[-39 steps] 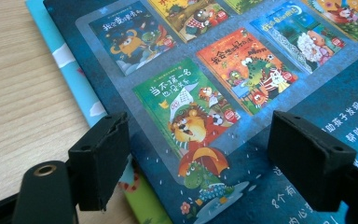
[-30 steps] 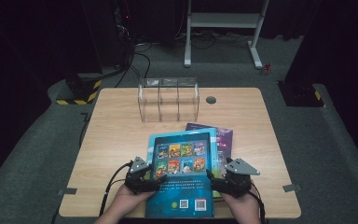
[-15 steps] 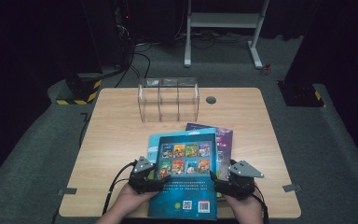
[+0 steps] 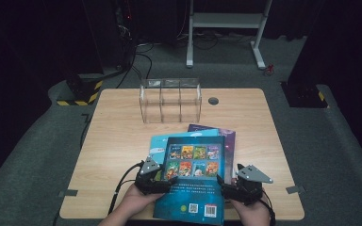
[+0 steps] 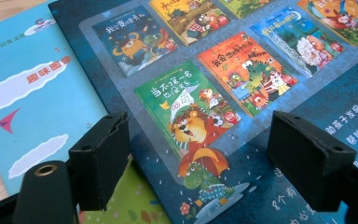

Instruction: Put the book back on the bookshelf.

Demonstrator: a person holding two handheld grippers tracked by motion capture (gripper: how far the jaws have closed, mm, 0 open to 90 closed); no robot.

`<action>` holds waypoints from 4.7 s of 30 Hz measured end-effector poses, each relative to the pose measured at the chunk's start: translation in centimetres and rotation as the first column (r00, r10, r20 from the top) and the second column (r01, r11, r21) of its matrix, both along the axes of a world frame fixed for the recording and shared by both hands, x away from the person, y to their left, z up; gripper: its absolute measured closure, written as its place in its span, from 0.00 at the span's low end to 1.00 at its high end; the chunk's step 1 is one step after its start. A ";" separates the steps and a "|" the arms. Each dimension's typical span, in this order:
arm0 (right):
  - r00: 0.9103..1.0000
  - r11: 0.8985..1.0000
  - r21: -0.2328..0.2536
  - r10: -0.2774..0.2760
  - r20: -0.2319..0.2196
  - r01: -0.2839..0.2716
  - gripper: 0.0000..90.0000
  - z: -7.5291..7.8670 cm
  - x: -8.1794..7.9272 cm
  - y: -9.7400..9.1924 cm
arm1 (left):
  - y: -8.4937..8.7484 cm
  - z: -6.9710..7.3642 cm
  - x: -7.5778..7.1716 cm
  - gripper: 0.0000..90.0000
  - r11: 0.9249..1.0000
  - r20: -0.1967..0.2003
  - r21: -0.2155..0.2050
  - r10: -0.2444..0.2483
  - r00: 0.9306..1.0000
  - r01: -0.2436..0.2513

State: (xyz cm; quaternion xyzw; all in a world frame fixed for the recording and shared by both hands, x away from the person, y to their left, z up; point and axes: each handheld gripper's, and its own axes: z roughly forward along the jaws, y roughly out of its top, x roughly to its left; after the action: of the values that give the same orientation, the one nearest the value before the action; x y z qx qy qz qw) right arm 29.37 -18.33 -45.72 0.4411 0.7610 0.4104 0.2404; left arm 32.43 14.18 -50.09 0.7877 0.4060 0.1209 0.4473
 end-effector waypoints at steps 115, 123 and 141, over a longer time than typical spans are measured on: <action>0.978 0.995 0.102 0.022 -0.205 -0.001 0.35 -0.2 -0.4 0.2 | -0.6 -0.2 0.6 0.37 0.994 -0.040 -0.093 -0.061 0.997 0.057; 0.987 0.996 0.087 -0.015 -0.163 0.029 0.49 0.3 -0.8 -0.4 | -0.5 -0.2 0.6 0.36 0.995 -0.037 -0.088 -0.047 0.998 0.043; 0.996 0.996 0.088 0.004 -0.089 0.004 0.54 0.9 -1.3 -0.3 | 0.0 -0.3 1.1 0.34 0.991 -0.074 -0.130 -0.054 0.996 0.044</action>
State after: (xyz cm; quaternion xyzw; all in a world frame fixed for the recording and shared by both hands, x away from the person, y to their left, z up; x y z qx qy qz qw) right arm 28.08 -18.65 -44.86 0.4692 0.7522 0.4233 0.1865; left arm 33.49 14.17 -50.42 0.7712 0.4103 0.0530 0.4839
